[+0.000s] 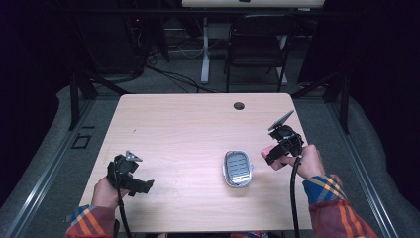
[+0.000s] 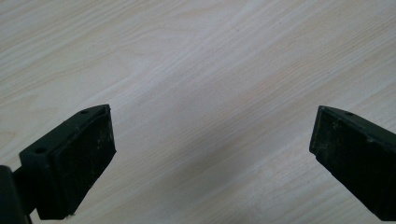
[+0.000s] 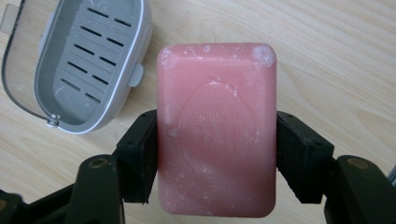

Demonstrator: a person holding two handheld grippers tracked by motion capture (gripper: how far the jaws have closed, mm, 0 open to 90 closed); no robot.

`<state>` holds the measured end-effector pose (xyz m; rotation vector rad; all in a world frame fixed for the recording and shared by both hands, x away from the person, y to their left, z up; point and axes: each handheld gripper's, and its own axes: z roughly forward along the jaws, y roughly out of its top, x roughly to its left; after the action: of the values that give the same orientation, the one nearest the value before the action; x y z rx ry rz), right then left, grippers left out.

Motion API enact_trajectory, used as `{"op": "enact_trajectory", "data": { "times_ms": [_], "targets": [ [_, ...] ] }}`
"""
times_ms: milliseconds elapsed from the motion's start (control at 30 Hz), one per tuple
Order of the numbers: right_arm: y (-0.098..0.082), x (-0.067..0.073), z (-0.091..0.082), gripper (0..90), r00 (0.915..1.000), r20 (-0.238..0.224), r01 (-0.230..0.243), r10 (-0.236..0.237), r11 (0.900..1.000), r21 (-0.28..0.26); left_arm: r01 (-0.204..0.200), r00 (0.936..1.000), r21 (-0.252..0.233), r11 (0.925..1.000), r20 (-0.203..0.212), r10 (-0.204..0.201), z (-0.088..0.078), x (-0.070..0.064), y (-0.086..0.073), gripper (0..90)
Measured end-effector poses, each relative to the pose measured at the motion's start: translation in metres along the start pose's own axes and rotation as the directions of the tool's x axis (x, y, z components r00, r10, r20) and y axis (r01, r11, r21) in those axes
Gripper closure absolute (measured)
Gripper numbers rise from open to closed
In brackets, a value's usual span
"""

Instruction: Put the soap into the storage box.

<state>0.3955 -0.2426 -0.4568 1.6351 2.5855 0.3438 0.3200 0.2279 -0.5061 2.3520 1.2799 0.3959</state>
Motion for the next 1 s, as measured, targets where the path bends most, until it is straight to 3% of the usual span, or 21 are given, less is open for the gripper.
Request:
{"op": "enact_trajectory", "data": {
  "times_ms": [300,1000],
  "targets": [
    [0.006,0.007,-0.001,36.8,0.9997,-0.001,0.025,-0.025,0.999,0.022,0.002,1.0000,0.004,1.0000,0.003,-0.002,0.000,0.001,0.000,0.1],
    [0.019,0.029,-0.005,37.0,0.9968,-0.014,0.078,-0.078,0.997,0.009,-0.003,1.0000,0.003,1.0000,-0.001,0.003,0.000,0.001,0.000,0.2]
  ]
}}
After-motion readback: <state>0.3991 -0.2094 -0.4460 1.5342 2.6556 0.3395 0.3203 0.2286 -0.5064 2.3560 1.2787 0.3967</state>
